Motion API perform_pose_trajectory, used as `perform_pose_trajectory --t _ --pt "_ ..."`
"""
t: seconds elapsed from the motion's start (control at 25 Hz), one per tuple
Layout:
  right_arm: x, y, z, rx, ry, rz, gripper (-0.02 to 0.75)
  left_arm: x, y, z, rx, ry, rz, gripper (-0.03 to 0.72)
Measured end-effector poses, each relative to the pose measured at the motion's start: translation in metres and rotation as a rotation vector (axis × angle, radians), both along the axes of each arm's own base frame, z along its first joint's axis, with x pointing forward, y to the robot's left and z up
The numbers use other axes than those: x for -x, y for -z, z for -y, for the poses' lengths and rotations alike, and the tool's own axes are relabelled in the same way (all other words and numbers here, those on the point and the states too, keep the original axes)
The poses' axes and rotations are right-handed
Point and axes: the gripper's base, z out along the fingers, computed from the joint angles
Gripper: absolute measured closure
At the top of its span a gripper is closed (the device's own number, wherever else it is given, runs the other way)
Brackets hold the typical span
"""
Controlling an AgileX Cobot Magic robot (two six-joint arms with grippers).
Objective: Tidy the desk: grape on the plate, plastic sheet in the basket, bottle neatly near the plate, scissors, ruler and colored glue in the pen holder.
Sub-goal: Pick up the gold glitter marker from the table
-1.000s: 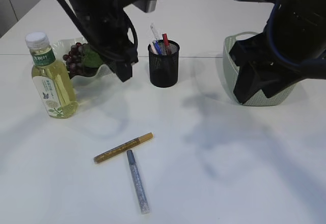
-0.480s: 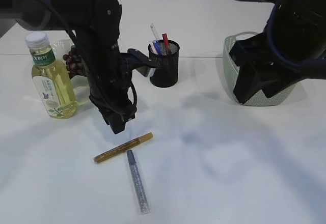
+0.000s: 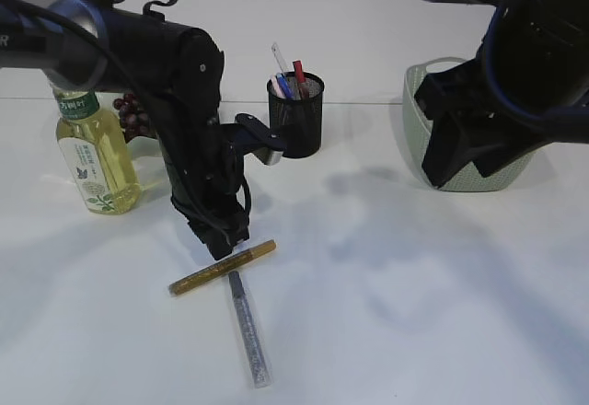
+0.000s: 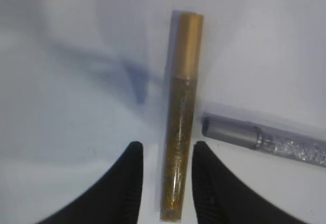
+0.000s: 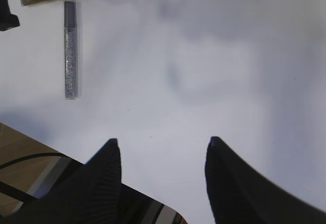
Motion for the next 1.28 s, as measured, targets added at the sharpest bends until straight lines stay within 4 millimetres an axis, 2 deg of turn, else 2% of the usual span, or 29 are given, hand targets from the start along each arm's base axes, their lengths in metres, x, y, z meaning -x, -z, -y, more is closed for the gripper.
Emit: perform_pose_trajectory --t 0.12,0.64,0.88,1.08,1.28 --pt "0.0 0.0 0.0 0.0 0.0 0.0 0.315 -0.002 0.008 0.002 0.016 0.008 0.004 0.452" --pt "0.0 0.0 0.0 0.0 0.0 0.0 0.315 -0.007 0.006 0.012 0.109 0.042 0.071 0.452" --pt "0.0 0.0 0.0 0.0 0.0 0.0 0.315 0.0 0.008 0.028 0.122 0.1 0.084 0.452" --pt "0.0 0.0 0.0 0.0 0.0 0.0 0.315 -0.011 0.015 0.036 0.119 0.105 0.072 0.452" --pt "0.0 0.0 0.0 0.0 0.0 0.0 0.315 -0.013 0.017 0.037 0.11 0.107 0.053 0.452"
